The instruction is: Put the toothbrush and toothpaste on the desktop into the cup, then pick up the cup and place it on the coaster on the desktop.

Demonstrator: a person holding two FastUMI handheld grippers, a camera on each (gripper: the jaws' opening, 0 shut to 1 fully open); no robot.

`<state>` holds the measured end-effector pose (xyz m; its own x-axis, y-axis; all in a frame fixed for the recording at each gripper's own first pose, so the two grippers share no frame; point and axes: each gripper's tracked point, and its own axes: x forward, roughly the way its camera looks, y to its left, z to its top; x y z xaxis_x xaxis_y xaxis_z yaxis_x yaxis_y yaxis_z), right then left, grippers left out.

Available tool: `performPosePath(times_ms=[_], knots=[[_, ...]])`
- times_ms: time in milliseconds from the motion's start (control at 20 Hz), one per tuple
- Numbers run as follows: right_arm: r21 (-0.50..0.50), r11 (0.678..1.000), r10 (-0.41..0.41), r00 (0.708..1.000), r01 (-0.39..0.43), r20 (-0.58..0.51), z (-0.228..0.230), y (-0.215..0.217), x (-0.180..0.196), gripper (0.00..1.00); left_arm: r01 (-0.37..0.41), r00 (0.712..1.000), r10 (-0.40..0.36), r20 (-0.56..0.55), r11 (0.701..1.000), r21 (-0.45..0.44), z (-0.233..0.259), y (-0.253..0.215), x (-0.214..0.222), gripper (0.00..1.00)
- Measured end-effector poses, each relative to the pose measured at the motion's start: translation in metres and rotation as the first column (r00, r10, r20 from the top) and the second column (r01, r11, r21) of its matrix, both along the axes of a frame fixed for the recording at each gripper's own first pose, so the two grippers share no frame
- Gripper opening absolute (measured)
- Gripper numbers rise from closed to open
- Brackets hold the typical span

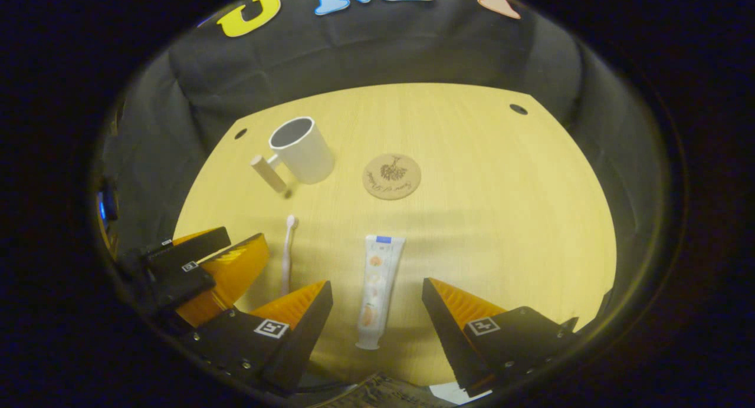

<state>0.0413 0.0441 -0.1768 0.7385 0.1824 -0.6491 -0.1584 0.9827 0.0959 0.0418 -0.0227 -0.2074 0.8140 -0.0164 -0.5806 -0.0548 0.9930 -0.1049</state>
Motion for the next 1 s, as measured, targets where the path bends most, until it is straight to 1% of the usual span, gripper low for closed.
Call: performPosePath(times_ms=[150, 200, 250, 600, 800, 850, 900, 1000], knots=[[-0.018, 1.0, 0.005, 0.998, -0.006, -0.057, -0.019, 0.002, 0.006, 0.94, -0.012, 0.997, 0.012, -0.071, 1.0, -0.004, -0.029, 0.003, 0.006, 1.0], [-0.032, 0.999, 0.005, 0.998, -0.007, -0.07, -0.025, 0.002, 0.009, 0.94, -0.015, 0.996, 0.014, -0.09, 1.0, -0.005, -0.037, 0.004, 0.008, 0.97], [-0.043, 0.999, 0.007, 0.997, -0.01, -0.081, -0.029, 0.002, 0.011, 0.94, -0.015, 0.994, 0.015, -0.106, 1.0, -0.005, -0.043, 0.005, 0.011, 1.0], [-0.071, 0.997, 0.005, 0.989, -0.015, -0.145, -0.051, 0.002, 0.02, 0.94, -0.009, 0.981, 0.007, -0.194, 1.0, -0.005, -0.075, 0.003, 0.017, 1.0], [-0.09, 0.996, -0.003, 0.987, -0.012, -0.163, -0.059, 0.001, 0.025, 0.94, -0.025, 0.974, 0.028, -0.226, 1.0, 0.013, -0.084, 0.009, 0.019, 1.0], [-0.093, 0.996, -0.003, 0.986, -0.013, -0.169, -0.06, 0.001, 0.025, 0.94, -0.025, 0.974, 0.028, -0.226, 1.0, 0.018, -0.084, 0.01, 0.021, 0.9], [-0.099, 0.995, -0.005, 0.984, -0.012, -0.177, -0.064, 0.001, 0.025, 0.94, -0.024, 0.973, 0.029, -0.23, 0.999, 0.025, -0.085, 0.01, 0.021, 0.95], [-0.128, 0.992, -0.015, 0.985, -0.008, -0.173, -0.065, -0.003, 0.027, 0.94, -0.019, 0.97, 0.032, -0.24, 0.998, 0.053, -0.087, 0.012, 0.021, 0.95]])
